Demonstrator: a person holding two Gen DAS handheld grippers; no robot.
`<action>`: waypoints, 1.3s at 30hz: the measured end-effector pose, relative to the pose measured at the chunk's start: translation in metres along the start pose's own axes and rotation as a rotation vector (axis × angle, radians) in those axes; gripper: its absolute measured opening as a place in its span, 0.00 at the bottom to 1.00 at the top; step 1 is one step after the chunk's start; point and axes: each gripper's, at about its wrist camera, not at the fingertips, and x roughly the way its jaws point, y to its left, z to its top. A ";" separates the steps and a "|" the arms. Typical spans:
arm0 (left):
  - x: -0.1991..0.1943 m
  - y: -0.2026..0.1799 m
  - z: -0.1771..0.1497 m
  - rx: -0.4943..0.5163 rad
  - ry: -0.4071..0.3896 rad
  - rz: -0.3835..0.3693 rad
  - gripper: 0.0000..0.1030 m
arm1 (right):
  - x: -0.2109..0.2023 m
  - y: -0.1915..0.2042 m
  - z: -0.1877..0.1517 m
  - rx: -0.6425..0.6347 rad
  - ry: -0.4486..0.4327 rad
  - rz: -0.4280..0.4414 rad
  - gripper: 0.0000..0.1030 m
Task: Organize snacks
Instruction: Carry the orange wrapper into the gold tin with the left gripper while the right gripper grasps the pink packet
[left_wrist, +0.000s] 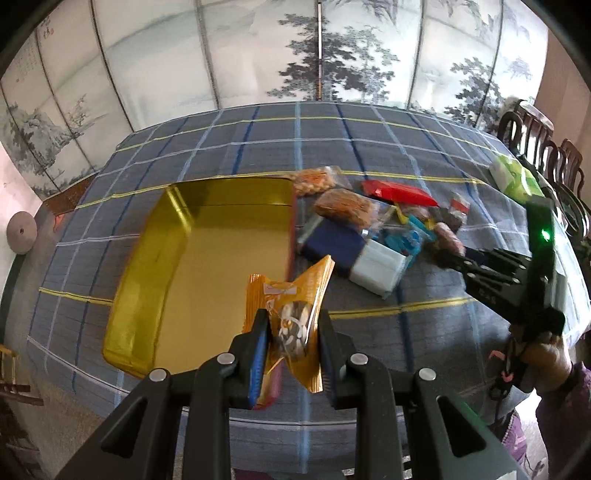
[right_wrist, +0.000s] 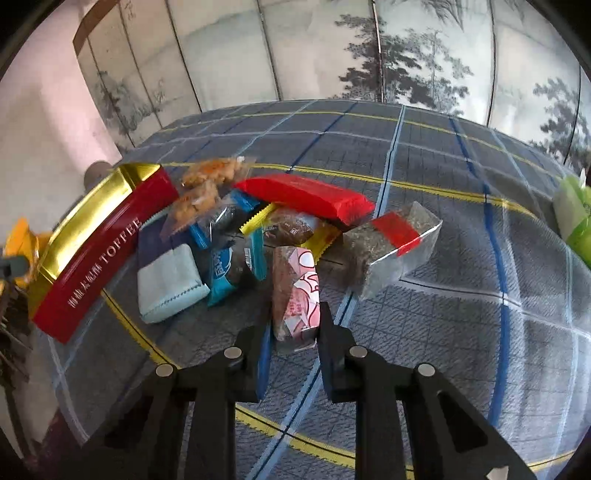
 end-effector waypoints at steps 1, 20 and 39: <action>0.001 0.005 0.002 -0.001 0.001 0.005 0.25 | -0.002 -0.003 -0.001 0.017 -0.004 0.000 0.19; 0.089 0.065 0.064 0.073 0.090 0.085 0.27 | -0.024 -0.028 -0.016 0.135 -0.036 -0.025 0.19; 0.117 0.097 0.092 -0.007 0.122 0.005 0.42 | -0.021 -0.029 -0.016 0.141 -0.037 -0.054 0.19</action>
